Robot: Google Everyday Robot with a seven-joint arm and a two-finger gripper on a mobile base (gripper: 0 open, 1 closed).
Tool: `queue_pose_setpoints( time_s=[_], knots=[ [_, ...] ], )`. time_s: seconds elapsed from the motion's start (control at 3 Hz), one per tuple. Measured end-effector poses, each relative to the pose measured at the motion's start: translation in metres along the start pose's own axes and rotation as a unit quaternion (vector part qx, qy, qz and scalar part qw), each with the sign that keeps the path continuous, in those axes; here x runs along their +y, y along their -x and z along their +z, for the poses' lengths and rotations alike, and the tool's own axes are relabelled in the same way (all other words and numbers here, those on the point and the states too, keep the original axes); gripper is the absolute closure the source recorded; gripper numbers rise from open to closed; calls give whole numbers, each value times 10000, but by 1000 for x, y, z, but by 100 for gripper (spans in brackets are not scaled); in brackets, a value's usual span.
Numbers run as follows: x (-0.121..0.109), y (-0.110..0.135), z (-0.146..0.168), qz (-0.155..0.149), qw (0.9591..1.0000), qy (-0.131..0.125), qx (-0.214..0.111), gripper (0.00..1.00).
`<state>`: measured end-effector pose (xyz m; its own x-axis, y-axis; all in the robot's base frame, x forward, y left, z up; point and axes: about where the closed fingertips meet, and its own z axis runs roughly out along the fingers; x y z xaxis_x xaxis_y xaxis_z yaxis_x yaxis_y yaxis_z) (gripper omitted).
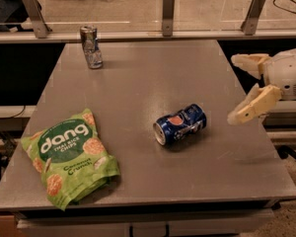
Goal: Knock pepsi can over
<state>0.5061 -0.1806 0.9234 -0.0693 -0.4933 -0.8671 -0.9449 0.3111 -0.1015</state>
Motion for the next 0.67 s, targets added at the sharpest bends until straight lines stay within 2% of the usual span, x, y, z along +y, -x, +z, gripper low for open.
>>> queue_pose_setpoints(
  time_s=[0.33, 0.67],
  knots=[
    [-29, -19, -54, -261, 9975, -486, 430, 0],
    [-53, -28, -98, -217, 9900, -1077, 884, 0]
  ],
)
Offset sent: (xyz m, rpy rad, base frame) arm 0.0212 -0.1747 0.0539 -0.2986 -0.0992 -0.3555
